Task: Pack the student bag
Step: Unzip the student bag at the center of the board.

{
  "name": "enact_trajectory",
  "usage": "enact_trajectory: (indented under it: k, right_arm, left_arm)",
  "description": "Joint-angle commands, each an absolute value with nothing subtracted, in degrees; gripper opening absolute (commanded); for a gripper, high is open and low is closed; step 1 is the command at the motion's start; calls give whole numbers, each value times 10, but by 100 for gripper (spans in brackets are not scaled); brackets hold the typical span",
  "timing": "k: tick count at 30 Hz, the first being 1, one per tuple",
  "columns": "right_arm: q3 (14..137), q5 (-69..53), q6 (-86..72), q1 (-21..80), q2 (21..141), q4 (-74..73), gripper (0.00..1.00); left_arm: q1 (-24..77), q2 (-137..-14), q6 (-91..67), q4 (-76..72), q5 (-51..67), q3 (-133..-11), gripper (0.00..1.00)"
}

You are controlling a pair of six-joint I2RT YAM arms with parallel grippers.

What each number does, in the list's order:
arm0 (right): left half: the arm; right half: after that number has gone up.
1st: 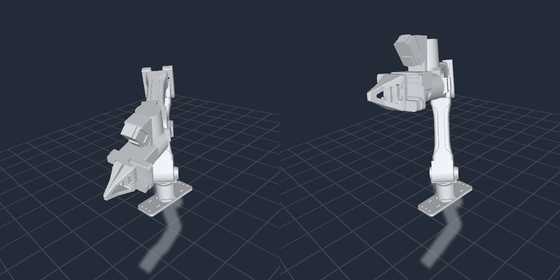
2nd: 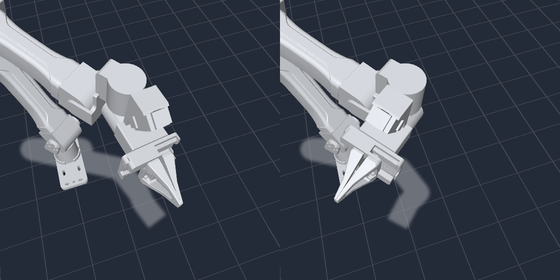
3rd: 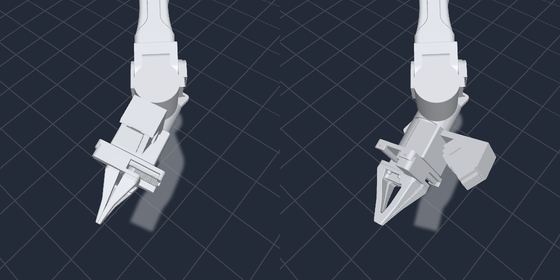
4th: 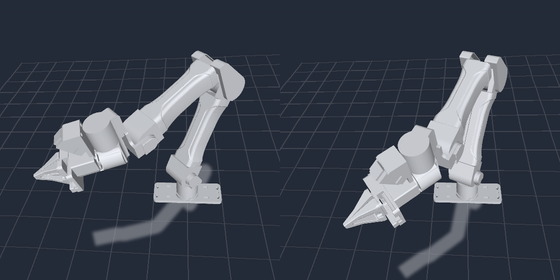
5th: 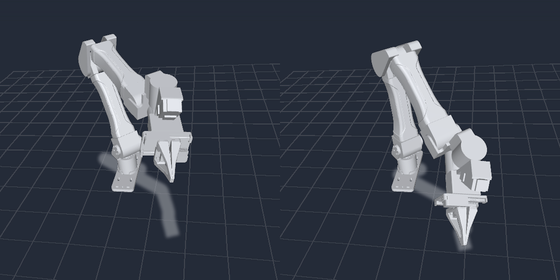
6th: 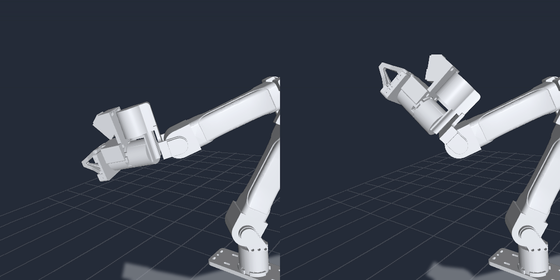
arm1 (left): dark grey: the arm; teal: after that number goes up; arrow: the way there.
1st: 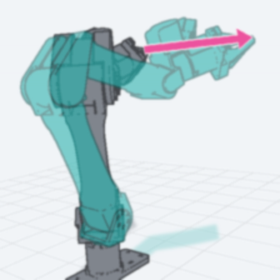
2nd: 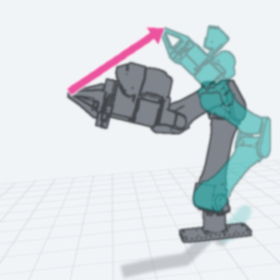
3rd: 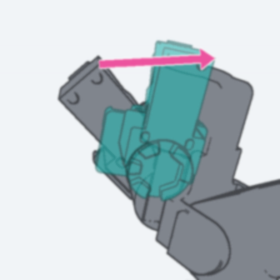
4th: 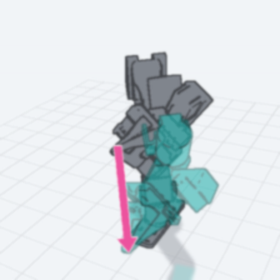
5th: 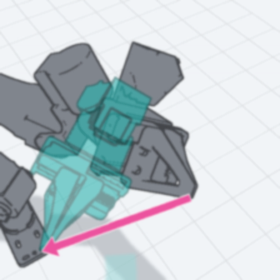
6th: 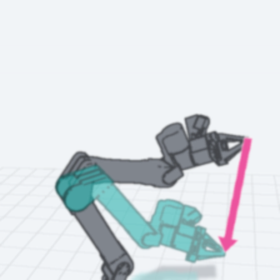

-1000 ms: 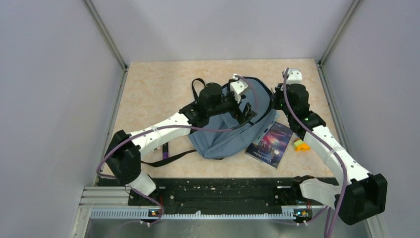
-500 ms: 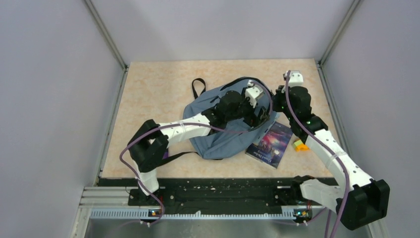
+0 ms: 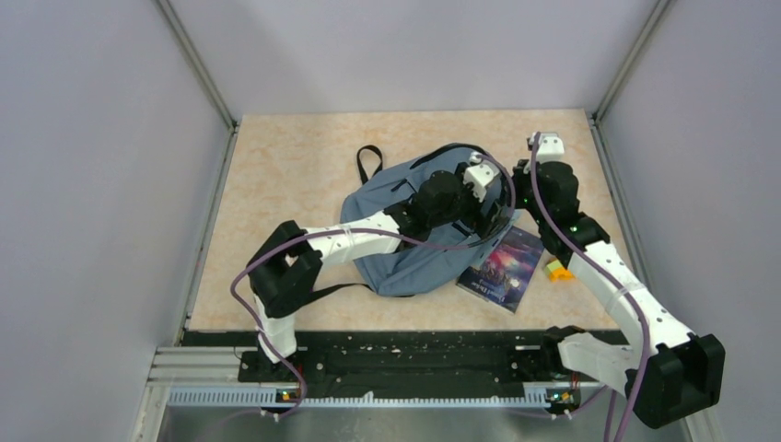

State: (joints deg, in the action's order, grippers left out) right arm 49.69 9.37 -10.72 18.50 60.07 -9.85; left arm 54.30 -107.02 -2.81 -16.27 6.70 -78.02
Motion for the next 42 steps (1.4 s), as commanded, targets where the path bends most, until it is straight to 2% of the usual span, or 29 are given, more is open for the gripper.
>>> enact_trajectory:
  k: [1,4,6,9,10,14,27,42]
  right_arm:
    - [499,102,-112,178,580,-64,0]
    - [495,107,-118,178,576,-62,0]
    - [493,109,-119,178,574,-60,0]
    - [491,113,-119,178,569,-60,0]
    - [490,120,-119,178,568,-61,0]
    - [484,145,-119,178,554,-57,0]
    - [473,116,-120,178,561,-36,0]
    - [498,200,-138,174,605,-72,0]
  left_arm:
    - [551,-1080,-10,-178,48,-812,89]
    - [553,-1085,-4,-161,37,-821,67]
    - [555,-1084,-4,-156,28,-820,59]
    - [556,-1079,11,-151,24,-815,38]
    - [556,-1077,13,-150,25,-813,27]
    - [557,-1070,17,-142,29,-801,0]
    - [557,-962,13,-197,131,-671,0]
    - [557,-878,3,-170,214,-586,0]
